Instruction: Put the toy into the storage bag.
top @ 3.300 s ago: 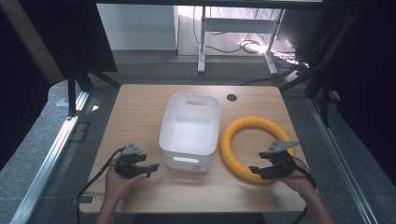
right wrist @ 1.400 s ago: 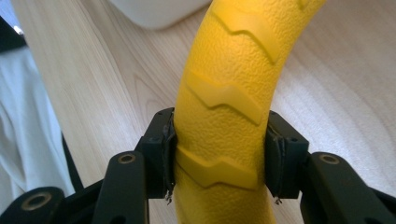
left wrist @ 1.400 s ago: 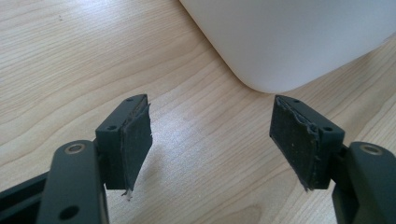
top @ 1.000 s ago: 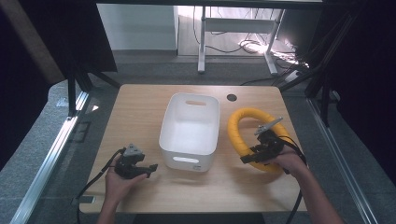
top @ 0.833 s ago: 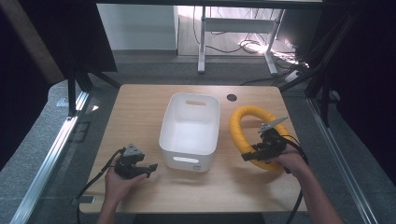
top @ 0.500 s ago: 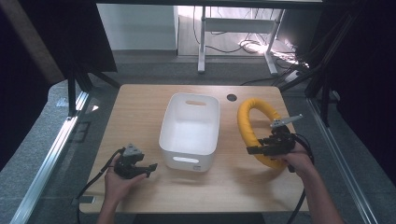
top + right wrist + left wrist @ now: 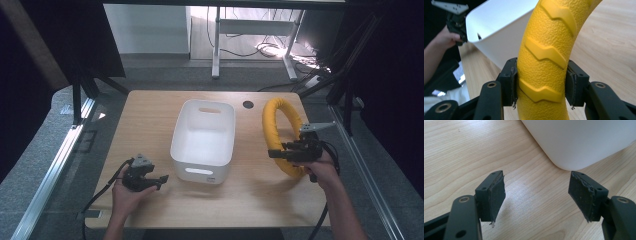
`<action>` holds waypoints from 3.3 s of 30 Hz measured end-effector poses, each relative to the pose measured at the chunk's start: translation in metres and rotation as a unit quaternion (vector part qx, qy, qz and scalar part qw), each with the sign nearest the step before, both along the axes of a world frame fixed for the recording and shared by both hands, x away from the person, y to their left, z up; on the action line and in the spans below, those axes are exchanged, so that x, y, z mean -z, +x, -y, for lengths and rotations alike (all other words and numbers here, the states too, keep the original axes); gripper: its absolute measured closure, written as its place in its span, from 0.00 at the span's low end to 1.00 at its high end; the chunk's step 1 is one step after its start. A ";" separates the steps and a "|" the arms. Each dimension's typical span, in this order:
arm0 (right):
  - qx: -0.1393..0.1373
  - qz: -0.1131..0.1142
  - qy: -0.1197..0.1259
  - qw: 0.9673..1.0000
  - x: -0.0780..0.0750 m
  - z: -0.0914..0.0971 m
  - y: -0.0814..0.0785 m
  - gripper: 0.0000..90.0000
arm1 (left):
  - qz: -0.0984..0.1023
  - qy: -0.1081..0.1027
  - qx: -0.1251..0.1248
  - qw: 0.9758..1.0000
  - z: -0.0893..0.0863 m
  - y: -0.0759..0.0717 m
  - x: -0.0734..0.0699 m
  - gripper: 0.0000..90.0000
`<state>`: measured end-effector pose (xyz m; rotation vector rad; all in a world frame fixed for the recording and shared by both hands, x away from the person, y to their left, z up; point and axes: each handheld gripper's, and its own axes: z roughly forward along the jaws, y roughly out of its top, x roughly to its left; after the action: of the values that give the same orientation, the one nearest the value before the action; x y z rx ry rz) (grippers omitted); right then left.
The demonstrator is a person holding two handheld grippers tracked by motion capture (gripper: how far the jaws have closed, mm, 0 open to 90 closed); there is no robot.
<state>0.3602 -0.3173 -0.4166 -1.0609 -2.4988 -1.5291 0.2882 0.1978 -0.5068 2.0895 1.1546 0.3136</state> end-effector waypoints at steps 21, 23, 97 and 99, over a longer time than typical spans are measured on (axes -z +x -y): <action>0.039 0.063 0.086 0.993 -0.015 -0.005 -0.002 0.57 | 0.003 -0.002 -0.002 1.000 -0.001 -0.001 -0.001 0.33; 0.040 0.068 0.090 0.993 -0.016 -0.007 -0.003 0.57 | 0.004 -0.002 -0.002 1.000 -0.002 -0.001 -0.002 0.33; 0.063 0.300 0.153 0.939 -0.092 -0.165 -0.029 0.56 | 0.002 -0.006 -0.018 1.000 -0.017 -0.001 -0.013 0.31; 0.060 0.299 0.154 0.940 -0.092 -0.170 -0.030 0.56 | 0.001 -0.006 -0.018 1.000 -0.017 -0.001 -0.013 0.31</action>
<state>0.3302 -0.1473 -0.3241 -0.7974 -2.4024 -2.4947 0.2867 0.2149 -0.4939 2.0585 1.1911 0.3250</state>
